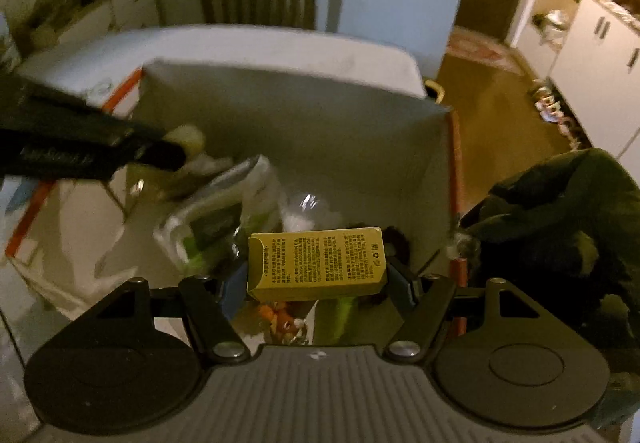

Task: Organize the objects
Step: 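Carry the soap bar and yellow box with both grippers into the box, then open both grippers inside the box to drop the soap bar and yellow box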

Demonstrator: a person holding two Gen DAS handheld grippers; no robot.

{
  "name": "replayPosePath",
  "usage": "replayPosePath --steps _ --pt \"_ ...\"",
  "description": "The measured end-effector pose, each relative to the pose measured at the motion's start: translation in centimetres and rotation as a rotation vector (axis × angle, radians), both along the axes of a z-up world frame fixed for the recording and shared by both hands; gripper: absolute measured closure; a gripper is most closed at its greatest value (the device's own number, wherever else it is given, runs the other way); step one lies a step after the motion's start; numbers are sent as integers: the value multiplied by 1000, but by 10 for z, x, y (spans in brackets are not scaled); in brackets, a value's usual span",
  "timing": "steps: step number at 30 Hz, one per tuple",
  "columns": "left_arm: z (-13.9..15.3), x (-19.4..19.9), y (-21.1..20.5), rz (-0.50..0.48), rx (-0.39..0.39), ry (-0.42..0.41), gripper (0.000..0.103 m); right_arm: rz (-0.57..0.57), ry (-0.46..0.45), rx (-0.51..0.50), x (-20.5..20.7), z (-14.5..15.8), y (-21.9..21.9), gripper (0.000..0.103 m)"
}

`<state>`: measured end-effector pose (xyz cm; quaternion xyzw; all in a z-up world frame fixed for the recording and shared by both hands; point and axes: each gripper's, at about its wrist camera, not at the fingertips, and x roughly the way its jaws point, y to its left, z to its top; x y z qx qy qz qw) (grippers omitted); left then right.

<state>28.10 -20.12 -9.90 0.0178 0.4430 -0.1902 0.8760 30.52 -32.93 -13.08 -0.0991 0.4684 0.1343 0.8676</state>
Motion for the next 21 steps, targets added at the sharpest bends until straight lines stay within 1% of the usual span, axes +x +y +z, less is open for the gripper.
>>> replayPosePath --steps 6,10,14,21 --pt "-15 14 -3 23 25 34 84 50 52 -11 6 -11 10 32" --pt "-22 20 -3 21 45 51 84 68 46 -32 6 -13 15 32" --pt "-27 22 -4 17 47 69 84 50 72 -9 12 -16 11 31" --pt "-32 23 -6 11 60 92 84 23 60 23 11 -15 7 31"
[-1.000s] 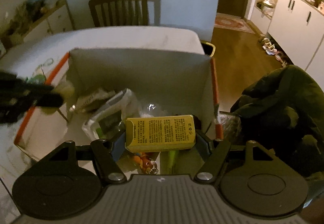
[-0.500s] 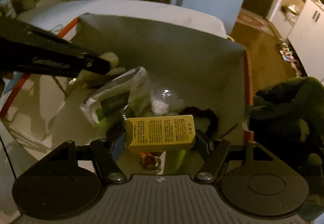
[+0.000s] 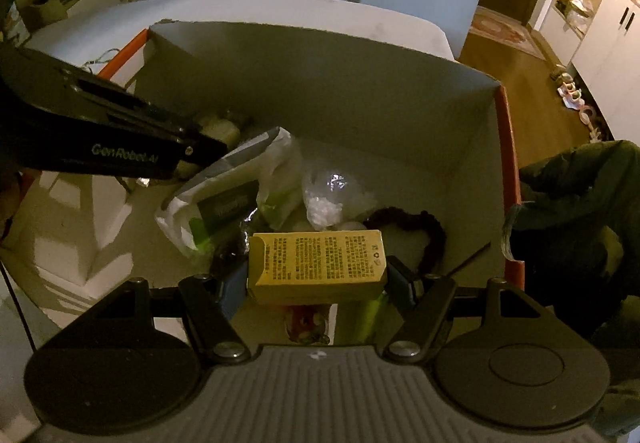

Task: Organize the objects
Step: 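Open both grippers inside the box to drop the soap bar and yellow box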

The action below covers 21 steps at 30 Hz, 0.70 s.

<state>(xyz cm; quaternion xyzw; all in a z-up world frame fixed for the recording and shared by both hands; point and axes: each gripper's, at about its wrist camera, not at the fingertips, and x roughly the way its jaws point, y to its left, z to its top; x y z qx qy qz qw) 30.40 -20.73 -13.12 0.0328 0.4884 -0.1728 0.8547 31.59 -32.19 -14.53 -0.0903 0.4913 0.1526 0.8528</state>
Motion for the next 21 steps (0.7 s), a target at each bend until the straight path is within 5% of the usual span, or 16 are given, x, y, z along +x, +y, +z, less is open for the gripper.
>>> replayPosePath --steps 6,8,21 --pt "1 -3 -1 3 6 0 70 0 -12 9 -7 3 -1 31" --pt "2 -4 -1 9 3 -5 51 -2 -18 7 -11 5 -1 31" --pt "31 -34 -1 -23 -26 -85 38 -59 -86 85 -37 35 -17 28"
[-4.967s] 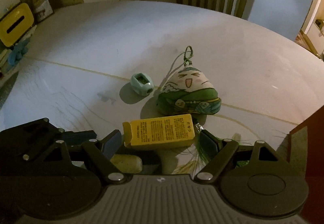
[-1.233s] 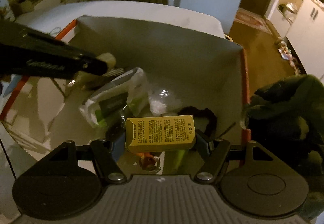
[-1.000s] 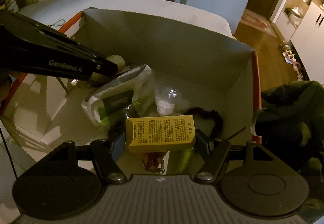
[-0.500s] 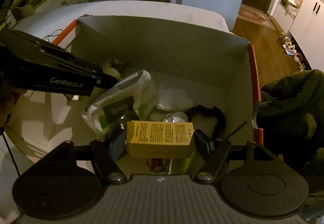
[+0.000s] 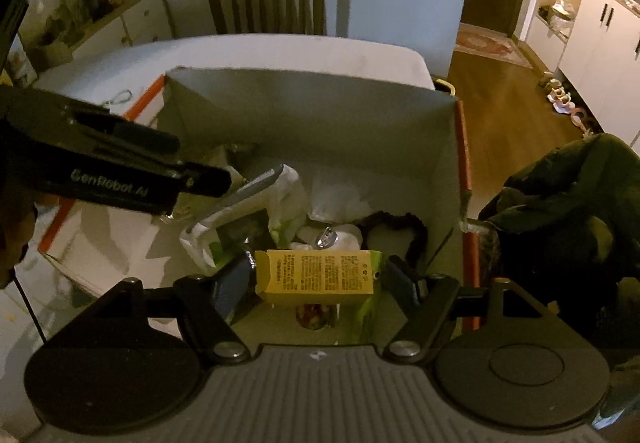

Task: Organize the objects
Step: 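Open both grippers inside the box to drop the soap bar and yellow box, then move both grippers back from the box to the items on the table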

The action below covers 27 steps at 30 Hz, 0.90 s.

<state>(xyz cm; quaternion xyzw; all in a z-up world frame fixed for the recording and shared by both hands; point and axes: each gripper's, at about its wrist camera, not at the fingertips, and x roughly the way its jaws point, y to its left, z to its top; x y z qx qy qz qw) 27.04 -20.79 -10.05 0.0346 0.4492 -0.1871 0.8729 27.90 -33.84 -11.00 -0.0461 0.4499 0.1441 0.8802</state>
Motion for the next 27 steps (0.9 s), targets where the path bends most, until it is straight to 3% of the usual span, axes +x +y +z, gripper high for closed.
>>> replayPosePath --steps 14,27 --pt "43 -46 18 -15 -45 -79 35 -62 -98 120 -37 43 2 28" --pt "67 -83 79 7 -94 -130 26 -59 -157 232 -66 75 54 25"
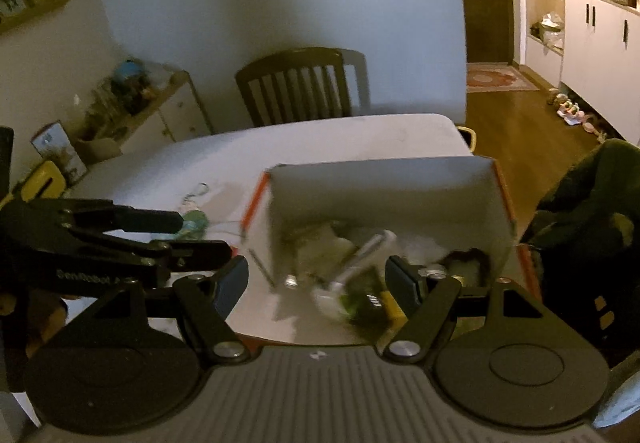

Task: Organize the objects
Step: 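Move both grippers back from the box to the items on the table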

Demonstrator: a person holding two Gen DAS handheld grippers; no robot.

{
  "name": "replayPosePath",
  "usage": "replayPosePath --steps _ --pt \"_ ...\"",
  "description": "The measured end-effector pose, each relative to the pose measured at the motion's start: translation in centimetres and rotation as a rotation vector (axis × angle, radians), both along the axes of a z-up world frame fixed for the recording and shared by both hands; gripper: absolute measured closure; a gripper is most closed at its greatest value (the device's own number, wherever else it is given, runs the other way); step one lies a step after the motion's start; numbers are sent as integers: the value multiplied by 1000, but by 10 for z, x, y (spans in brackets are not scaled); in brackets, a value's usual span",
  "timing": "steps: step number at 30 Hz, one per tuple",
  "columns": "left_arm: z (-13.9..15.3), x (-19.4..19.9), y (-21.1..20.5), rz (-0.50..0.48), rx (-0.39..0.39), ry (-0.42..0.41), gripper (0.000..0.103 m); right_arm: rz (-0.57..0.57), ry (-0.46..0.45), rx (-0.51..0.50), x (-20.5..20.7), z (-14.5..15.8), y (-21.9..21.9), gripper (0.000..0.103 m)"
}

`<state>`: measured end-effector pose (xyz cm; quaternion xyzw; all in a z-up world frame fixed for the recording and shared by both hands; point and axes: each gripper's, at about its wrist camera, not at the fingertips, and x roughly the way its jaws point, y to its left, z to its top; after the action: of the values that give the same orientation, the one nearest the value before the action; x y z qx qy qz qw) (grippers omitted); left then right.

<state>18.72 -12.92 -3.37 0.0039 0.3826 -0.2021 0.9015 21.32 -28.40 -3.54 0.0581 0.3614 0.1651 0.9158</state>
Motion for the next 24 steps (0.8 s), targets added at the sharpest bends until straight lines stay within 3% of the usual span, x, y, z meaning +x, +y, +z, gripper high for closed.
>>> replayPosePath --steps 14,24 --pt "7 -16 109 57 -23 -34 2 27 -19 33 -11 8 104 19" --pt "-10 -6 186 107 33 -27 0 15 8 10 -3 -7 170 15"
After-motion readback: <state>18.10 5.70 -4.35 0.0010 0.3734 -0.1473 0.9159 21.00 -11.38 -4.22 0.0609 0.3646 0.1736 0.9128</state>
